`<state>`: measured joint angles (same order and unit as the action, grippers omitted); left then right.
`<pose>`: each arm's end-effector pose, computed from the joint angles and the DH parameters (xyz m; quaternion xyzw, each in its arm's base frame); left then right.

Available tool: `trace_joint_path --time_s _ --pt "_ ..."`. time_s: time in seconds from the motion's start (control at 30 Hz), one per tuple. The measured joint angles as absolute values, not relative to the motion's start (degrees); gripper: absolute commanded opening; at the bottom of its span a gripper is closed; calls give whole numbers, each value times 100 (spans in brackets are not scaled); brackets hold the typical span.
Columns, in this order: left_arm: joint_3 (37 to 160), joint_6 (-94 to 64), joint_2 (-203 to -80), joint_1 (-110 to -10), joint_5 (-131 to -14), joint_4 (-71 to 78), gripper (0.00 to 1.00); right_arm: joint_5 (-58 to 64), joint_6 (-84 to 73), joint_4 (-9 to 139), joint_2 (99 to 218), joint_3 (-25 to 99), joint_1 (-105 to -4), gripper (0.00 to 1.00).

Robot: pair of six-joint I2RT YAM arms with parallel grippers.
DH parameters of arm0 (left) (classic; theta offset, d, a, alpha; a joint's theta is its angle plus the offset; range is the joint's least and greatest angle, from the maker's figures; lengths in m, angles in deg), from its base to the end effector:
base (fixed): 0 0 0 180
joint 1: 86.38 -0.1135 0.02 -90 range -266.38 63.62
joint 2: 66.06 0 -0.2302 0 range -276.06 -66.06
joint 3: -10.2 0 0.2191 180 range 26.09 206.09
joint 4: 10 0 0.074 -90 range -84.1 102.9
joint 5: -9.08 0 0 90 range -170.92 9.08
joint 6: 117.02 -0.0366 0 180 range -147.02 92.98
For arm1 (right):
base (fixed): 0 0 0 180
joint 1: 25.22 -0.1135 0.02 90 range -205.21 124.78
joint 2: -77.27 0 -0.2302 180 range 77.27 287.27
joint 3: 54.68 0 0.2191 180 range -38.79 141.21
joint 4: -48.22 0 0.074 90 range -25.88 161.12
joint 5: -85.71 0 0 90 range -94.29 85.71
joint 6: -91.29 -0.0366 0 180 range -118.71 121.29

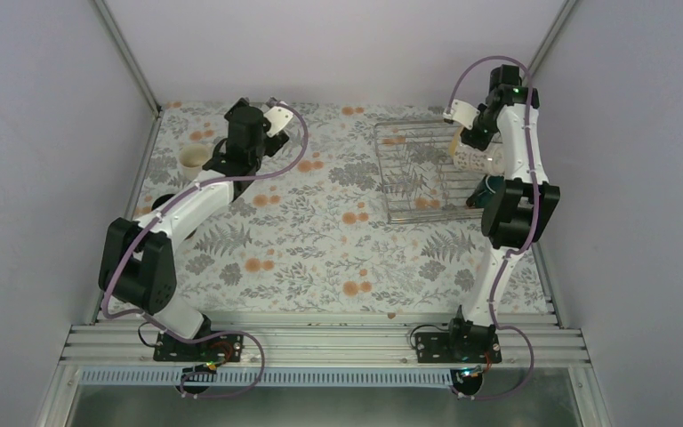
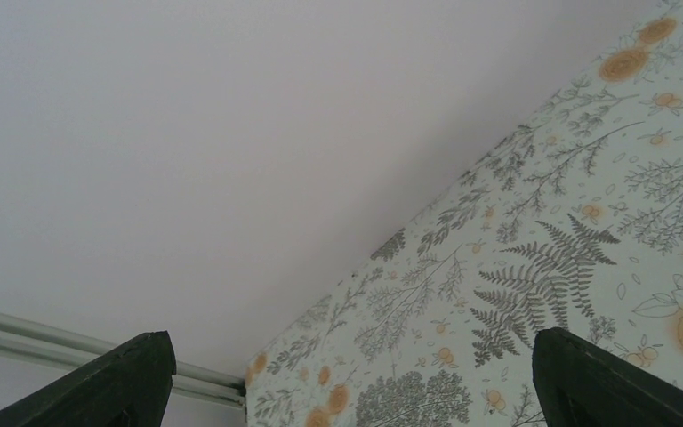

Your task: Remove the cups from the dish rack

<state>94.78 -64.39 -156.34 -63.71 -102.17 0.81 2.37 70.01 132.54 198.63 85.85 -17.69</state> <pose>0.3214 -0.1199 0.2912 0.2985 0.7371 0.2218 0.5643 0.3903 -0.0473 0.2819 -0.5070 0.8328 -0.0880 0.2040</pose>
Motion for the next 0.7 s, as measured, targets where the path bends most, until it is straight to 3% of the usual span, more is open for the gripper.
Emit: trace_joint_path --time_s 0.53,0.7 --pt "9476 -6393 -15676 -6248 -9896 105 100 936 6704 13643 19621 8417 -1919 4" --pt "9235 -6447 -15553 -6235 -9094 16 100 1358 6525 13748 19483 8572 -2000 4"
